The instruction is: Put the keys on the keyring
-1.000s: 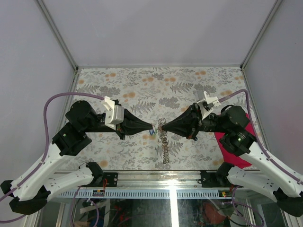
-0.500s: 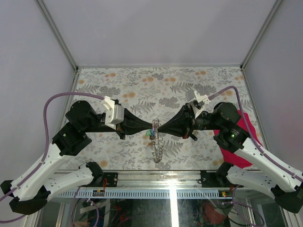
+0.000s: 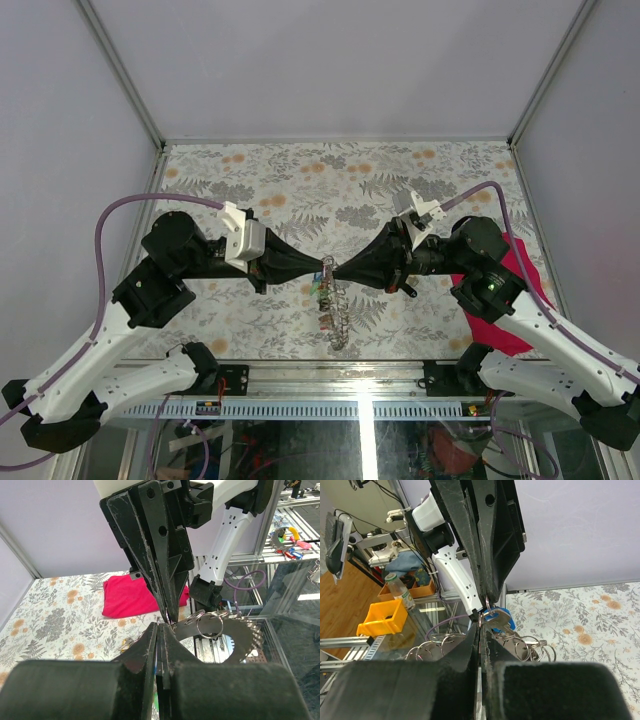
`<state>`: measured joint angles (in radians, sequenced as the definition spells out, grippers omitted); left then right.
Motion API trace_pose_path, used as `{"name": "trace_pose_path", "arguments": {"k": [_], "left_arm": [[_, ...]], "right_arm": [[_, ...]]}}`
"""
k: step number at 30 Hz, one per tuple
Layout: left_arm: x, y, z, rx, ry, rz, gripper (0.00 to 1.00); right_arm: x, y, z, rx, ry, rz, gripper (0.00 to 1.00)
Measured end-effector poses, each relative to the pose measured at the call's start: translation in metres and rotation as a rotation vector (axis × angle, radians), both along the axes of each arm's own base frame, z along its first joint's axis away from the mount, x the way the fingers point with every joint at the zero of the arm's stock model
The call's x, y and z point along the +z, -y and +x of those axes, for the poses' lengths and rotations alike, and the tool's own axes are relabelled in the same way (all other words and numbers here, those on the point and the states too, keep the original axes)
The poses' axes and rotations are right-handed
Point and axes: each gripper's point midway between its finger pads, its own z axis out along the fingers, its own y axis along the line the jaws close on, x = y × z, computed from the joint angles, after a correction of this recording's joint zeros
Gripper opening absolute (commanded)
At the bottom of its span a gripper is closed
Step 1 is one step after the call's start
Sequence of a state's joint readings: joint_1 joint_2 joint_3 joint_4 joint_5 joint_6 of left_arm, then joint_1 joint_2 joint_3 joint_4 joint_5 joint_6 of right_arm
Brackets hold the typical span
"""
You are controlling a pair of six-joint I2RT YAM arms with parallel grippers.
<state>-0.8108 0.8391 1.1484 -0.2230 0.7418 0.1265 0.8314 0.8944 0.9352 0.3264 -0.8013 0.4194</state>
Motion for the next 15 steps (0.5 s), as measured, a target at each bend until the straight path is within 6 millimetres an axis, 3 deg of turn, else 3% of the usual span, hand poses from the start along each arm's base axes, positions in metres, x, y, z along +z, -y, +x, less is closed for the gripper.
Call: {"name": "trace_pose_path", "arguments": {"k": [15], "left_arm": [[-0.0033, 0.0017, -0.0017, -0.02, -0.002, 0.011, 0.0]], "right_arm": [[0.0009, -0.0012, 0.0101, -0.056, -0.014, 0.006, 0.0]]}}
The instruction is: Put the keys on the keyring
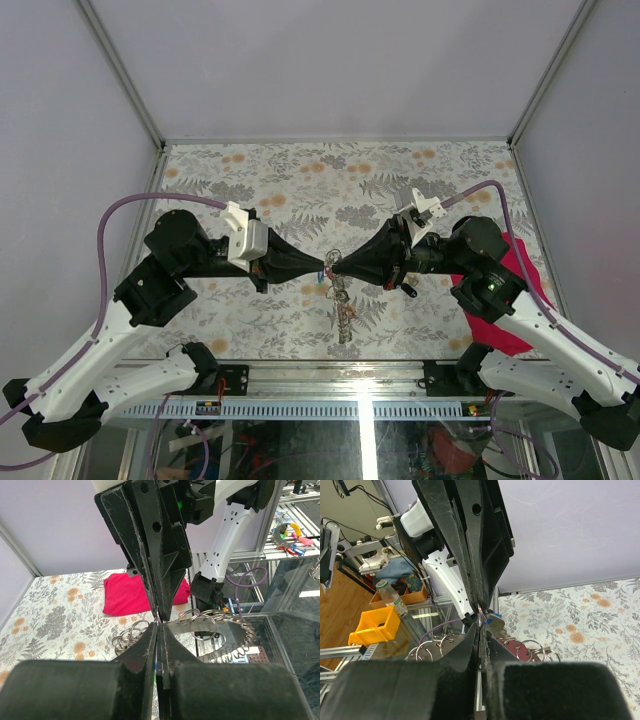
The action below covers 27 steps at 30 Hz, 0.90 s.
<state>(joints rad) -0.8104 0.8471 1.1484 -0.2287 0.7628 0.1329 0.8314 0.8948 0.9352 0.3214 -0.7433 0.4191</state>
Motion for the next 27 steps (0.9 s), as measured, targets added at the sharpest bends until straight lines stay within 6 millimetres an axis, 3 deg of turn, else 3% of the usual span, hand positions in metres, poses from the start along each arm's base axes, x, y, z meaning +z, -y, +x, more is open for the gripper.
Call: {"name": "trace_pose_path", "arguments": {"k": [27], "left_arm": [[-0.0029, 0.0, 0.0009, 0.003, 0.003, 0.011, 0.0]], "right_arm": [[0.0052, 0.0043, 0.0084, -0.074, -0.03, 0.017, 0.0]]}}
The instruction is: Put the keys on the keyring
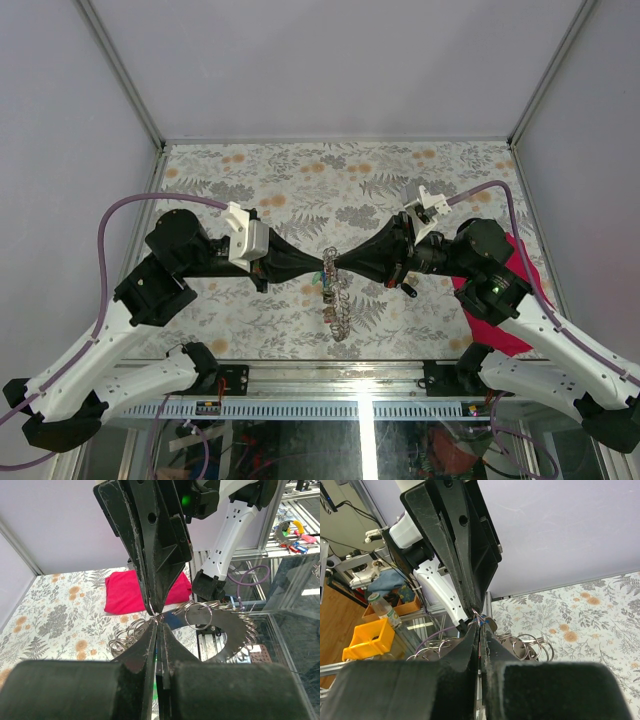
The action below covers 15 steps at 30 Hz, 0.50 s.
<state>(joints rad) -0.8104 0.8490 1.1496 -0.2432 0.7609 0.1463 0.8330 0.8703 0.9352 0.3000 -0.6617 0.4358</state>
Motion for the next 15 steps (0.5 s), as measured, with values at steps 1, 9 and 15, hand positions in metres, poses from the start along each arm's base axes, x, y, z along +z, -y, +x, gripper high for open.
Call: {"name": "trace_pose_path", "arguments": {"k": [1, 9, 15], "left_arm": [[-0.0001, 0.0, 0.0001, 0.0, 0.001, 0.0, 0.0], [-0.0001, 0.0017, 0.0047, 0.012, 0.003, 0.007, 0.0], [-0.0043, 0.0022, 0.0059, 0.014, -0.009, 0.023, 0.0]], "right_arm": [[0.0001, 0.0, 0.0001, -0.001, -0.004, 0.001, 0.0], [-0.0002, -0.0001, 0.0029, -0.016, -0.022, 0.001, 0.0], [-0.0045, -0.0003, 0.0042, -0.023, -0.04, -0.014, 0.0]]}}
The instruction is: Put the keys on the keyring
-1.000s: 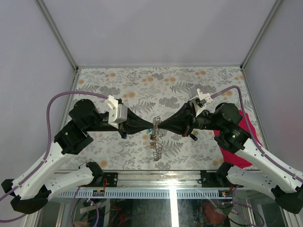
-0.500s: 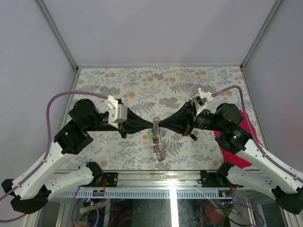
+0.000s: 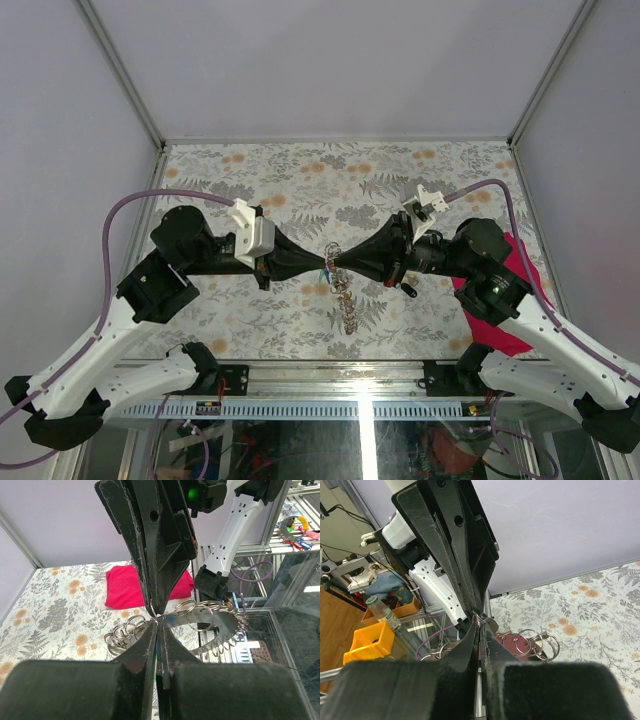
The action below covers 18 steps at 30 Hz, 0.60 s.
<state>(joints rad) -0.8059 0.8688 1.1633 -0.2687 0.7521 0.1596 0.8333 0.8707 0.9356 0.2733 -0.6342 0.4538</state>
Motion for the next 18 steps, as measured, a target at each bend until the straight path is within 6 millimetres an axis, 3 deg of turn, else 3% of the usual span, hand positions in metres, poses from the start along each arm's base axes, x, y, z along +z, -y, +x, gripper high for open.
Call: {"name": "trace_pose_path", "arguments": {"k": [18], "left_arm": [[-0.01, 0.001, 0.01, 0.037, -0.004, 0.037, 0.0]], "right_arm": [[-0.011, 0.002, 0.014, -0.088, -0.063, -0.043, 0.0]]}}
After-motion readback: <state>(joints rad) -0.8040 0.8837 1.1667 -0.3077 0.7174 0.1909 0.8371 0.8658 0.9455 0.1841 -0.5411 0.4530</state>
